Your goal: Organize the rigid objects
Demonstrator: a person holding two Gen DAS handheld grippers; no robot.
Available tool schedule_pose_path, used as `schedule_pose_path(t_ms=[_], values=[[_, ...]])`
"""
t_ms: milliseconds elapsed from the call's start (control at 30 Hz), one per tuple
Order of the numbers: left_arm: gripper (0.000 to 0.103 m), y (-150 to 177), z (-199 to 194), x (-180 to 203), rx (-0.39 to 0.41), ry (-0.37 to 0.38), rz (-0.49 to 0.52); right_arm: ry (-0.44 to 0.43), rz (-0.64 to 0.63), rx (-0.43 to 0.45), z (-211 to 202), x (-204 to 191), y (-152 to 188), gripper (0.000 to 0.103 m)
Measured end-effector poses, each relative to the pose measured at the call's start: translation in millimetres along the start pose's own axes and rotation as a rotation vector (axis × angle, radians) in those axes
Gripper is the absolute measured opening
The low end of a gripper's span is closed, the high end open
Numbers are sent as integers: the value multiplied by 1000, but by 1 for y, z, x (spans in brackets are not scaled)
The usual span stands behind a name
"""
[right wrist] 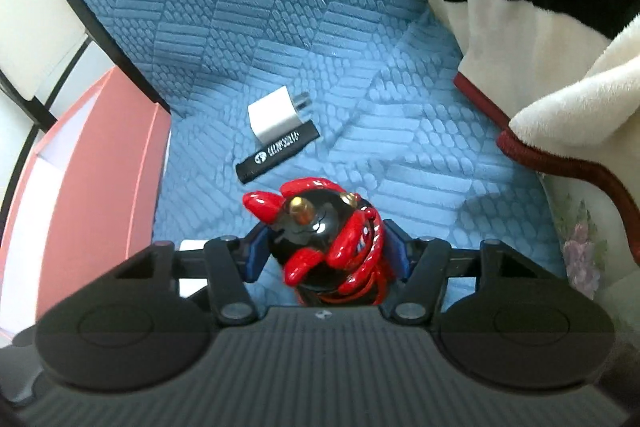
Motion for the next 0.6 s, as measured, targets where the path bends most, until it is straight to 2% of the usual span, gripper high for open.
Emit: schedule_pose_path(t_ms=[100, 300, 600], values=[[71, -3, 3, 0, 12, 10, -5, 20, -25, 32, -3, -1, -2, 62], [73, -6, 5, 1, 20, 8, -9, 42, -12, 38, -1, 3, -5, 62], [74, -5, 7, 4, -16, 22, -16, 39, 0, 30, 5, 3, -7, 62]])
Point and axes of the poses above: each gripper's, at about its wrist camera, not at the fingertips, and z roughly the way its jaws point, x to its right, y to its underside, the point moved 9 cm from there along z, roughly the way its jaws point, and after that the axes turned 15 degrees about z, right-handed, at the moved point
